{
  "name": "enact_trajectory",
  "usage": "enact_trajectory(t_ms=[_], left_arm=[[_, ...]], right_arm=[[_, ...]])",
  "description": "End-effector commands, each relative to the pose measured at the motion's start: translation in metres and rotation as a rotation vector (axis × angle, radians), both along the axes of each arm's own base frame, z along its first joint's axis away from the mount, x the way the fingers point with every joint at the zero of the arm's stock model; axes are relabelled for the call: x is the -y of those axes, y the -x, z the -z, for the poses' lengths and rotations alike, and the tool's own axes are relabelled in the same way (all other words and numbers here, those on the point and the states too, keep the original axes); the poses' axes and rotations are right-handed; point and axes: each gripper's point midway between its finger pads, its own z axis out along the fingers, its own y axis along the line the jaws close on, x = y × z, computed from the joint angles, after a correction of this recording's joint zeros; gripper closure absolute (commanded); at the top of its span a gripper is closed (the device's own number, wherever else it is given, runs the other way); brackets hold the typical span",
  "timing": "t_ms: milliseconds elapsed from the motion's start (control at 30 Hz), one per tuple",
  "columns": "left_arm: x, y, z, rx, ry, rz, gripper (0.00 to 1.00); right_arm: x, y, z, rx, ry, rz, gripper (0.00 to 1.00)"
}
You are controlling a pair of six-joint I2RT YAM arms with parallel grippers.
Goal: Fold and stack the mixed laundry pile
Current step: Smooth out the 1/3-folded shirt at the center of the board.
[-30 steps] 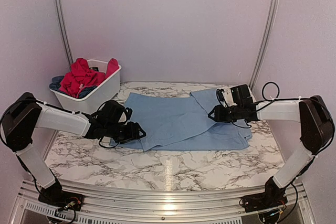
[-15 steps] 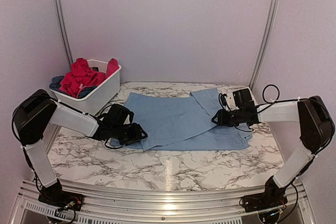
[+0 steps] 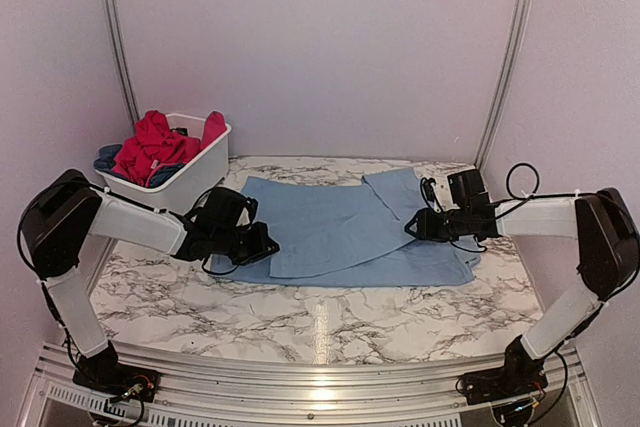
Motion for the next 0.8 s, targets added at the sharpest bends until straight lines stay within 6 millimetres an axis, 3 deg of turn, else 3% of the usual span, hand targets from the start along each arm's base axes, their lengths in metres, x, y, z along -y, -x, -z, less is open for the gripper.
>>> enact_trajectory(t_ms=[0, 133, 367, 500, 767], left_arm=[[0.013, -0.003, -0.045, 0.090, 0.052, 0.078, 1.00], [0.002, -0.003, -0.061, 0.107, -0.005, 0.075, 1.00], [-0.047, -0.004, -0.059, 0.088, -0.084, 0.035, 1.00], [-0.069, -0.012, -0.044, 0.057, -0.140, 0.034, 1.00], [-0.071, -0.027, -0.019, 0.015, -0.185, 0.065, 1.00]], right_arm=[[0.000, -0.011, -0.066, 0.154, -0.063, 0.002, 0.57], [0.004, -0.014, -0.088, 0.196, -0.047, 0.004, 0.50], [0.009, -0.016, -0.083, 0.184, -0.051, -0.010, 0.48], [0.004, -0.017, -0.071, 0.162, -0.063, -0.035, 0.49], [-0.008, -0.005, -0.028, 0.065, -0.091, -0.110, 0.54]])
